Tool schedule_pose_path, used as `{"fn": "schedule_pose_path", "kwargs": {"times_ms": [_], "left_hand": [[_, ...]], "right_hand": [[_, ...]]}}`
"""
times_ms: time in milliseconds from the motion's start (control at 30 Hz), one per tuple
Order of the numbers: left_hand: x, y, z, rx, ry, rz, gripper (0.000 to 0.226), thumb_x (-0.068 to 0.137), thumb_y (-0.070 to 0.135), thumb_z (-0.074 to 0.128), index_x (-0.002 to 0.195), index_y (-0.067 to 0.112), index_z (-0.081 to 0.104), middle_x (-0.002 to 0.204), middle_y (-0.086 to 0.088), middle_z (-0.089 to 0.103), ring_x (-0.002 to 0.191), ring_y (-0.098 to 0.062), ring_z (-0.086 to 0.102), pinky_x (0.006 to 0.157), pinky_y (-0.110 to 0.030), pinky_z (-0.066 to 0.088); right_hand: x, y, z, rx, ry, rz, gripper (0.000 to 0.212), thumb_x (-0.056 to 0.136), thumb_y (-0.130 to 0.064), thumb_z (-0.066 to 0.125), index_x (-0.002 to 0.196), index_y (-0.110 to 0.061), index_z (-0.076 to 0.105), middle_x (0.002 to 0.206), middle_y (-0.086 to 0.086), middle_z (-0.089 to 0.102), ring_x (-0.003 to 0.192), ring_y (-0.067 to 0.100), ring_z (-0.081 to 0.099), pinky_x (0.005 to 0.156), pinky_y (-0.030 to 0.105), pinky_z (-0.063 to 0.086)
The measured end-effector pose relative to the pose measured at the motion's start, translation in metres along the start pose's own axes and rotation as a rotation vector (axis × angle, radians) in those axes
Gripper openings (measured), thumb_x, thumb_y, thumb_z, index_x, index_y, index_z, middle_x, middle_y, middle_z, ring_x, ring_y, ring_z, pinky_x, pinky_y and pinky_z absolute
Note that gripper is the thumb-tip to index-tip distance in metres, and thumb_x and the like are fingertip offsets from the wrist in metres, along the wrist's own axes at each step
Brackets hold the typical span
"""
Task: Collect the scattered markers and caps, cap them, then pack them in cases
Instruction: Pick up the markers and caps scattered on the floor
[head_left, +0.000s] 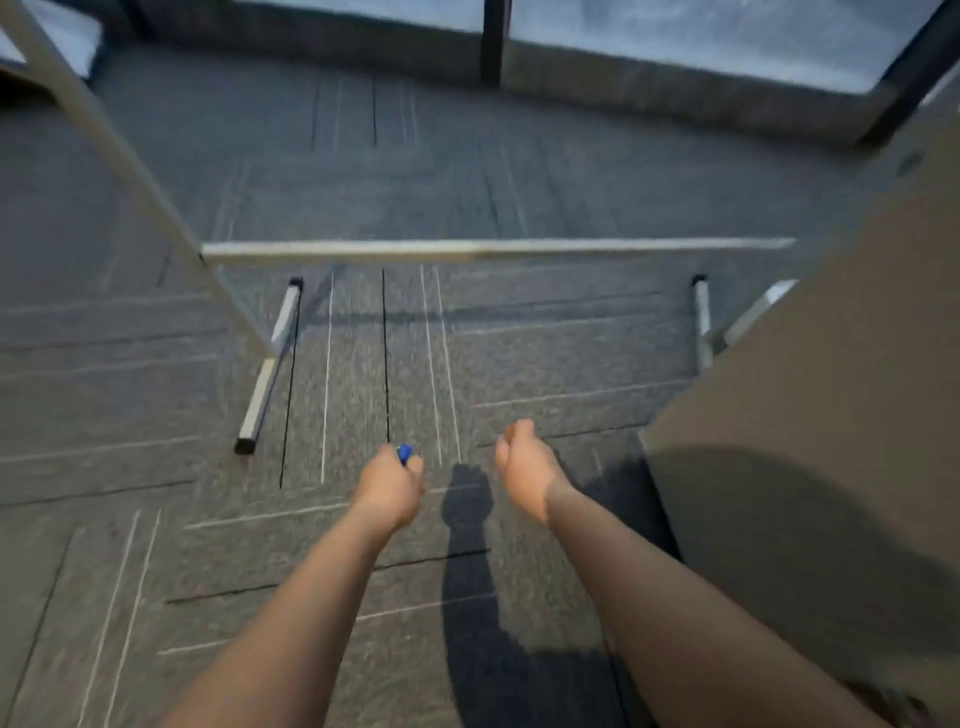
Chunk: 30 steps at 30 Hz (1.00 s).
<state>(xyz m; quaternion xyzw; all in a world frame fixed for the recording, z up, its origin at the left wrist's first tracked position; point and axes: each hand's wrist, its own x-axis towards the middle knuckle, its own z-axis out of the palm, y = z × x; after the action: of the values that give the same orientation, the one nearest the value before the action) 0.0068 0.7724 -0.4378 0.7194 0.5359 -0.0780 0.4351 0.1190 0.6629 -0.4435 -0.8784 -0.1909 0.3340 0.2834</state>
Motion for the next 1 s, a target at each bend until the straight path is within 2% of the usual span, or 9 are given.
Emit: {"fn": "schedule_pose_path", "kwargs": {"times_ms": [167, 300, 400, 433, 533, 700, 833, 933, 1000], "left_hand": [[-0.149, 0.101, -0.064, -0.113, 0.063, 0.276, 0.017, 0.097, 0.017, 0.040, 0.088, 0.005, 0.049, 0.078, -0.010, 0.054, 0.065, -0.020, 0.048, 0.060, -0.030, 0.038], [-0.281, 0.181, -0.098, -0.151, 0.164, 0.538, 0.026, 0.095, 0.011, 0.041, 0.069, 0.006, 0.042, 0.075, -0.021, 0.051, 0.070, -0.030, 0.048, 0.063, -0.038, 0.037], [-0.371, 0.236, -0.099, -0.225, 0.114, 0.668, 0.034, 0.094, 0.024, 0.041, 0.077, -0.006, 0.042, 0.082, -0.038, 0.054, 0.076, -0.049, 0.054, 0.063, -0.048, 0.041], [-0.403, 0.253, -0.093, -0.255, 0.079, 0.713, 0.035, 0.091, 0.028, 0.041, 0.075, -0.003, 0.041, 0.074, -0.036, 0.052, 0.067, -0.049, 0.050, 0.059, -0.050, 0.040], [-0.507, 0.288, -0.061, -0.242, 0.001, 0.884, 0.026, 0.091, 0.025, 0.039, 0.067, 0.015, 0.036, 0.057, -0.009, 0.039, 0.048, -0.026, 0.035, 0.048, -0.031, 0.028], [-0.630, 0.308, 0.009, -0.173, -0.089, 1.037, 0.027, 0.095, 0.031, 0.041, 0.085, 0.007, 0.051, 0.087, -0.020, 0.056, 0.078, -0.030, 0.054, 0.069, -0.038, 0.043], [-0.682, 0.308, 0.054, -0.137, -0.183, 1.059, 0.026, 0.094, 0.035, 0.039, 0.082, 0.014, 0.047, 0.078, -0.015, 0.049, 0.063, -0.024, 0.046, 0.060, -0.034, 0.035], [-0.698, 0.309, 0.079, -0.127, -0.223, 1.069, 0.022, 0.097, 0.029, 0.040, 0.082, 0.013, 0.043, 0.071, -0.007, 0.048, 0.061, -0.021, 0.045, 0.055, -0.029, 0.033], [-0.699, 0.311, 0.093, -0.120, -0.250, 1.072, 0.023, 0.096, 0.027, 0.041, 0.079, 0.012, 0.043, 0.069, -0.006, 0.047, 0.060, -0.021, 0.043, 0.055, -0.030, 0.032]], "right_hand": [[-0.131, -0.065, -0.121, 0.281, 0.155, -0.036, 0.023, 0.102, -0.020, 0.034, 0.080, -0.013, 0.034, 0.074, 0.000, 0.041, 0.069, 0.018, 0.040, 0.075, 0.038, 0.037], [-0.266, -0.100, -0.228, 0.260, 0.390, -0.274, 0.009, 0.102, -0.023, 0.037, 0.100, -0.014, 0.039, 0.086, 0.007, 0.047, 0.082, 0.020, 0.043, 0.076, 0.038, 0.037], [-0.372, -0.102, -0.310, 0.238, 0.576, -0.391, 0.018, 0.102, -0.021, 0.039, 0.110, -0.006, 0.044, 0.099, 0.018, 0.057, 0.090, 0.029, 0.054, 0.076, 0.035, 0.036], [-0.407, -0.097, -0.336, 0.231, 0.639, -0.411, 0.023, 0.101, -0.021, 0.040, 0.113, -0.003, 0.044, 0.105, 0.021, 0.058, 0.096, 0.031, 0.056, 0.077, 0.035, 0.038], [-0.503, -0.062, -0.398, 0.237, 0.811, -0.414, 0.028, 0.102, -0.024, 0.036, 0.121, -0.004, 0.043, 0.105, 0.014, 0.057, 0.098, 0.028, 0.058, 0.076, 0.032, 0.042], [-0.607, 0.036, -0.454, 0.177, 0.957, -0.257, 0.022, 0.103, -0.026, 0.035, 0.113, -0.009, 0.042, 0.094, 0.008, 0.048, 0.087, 0.025, 0.048, 0.072, 0.034, 0.034], [-0.653, 0.110, -0.469, 0.172, 1.059, -0.172, 0.020, 0.102, -0.021, 0.037, 0.112, -0.007, 0.046, 0.092, 0.005, 0.051, 0.087, 0.023, 0.048, 0.073, 0.029, 0.034], [-0.669, 0.150, -0.477, 0.171, 1.090, -0.084, 0.027, 0.102, -0.019, 0.037, 0.122, -0.003, 0.044, 0.110, 0.012, 0.054, 0.096, 0.026, 0.051, 0.077, 0.025, 0.033], [-0.667, 0.173, -0.484, 0.167, 1.093, -0.034, 0.023, 0.102, -0.021, 0.036, 0.115, -0.004, 0.044, 0.112, 0.015, 0.054, 0.092, 0.026, 0.049, 0.076, 0.026, 0.033]]}}
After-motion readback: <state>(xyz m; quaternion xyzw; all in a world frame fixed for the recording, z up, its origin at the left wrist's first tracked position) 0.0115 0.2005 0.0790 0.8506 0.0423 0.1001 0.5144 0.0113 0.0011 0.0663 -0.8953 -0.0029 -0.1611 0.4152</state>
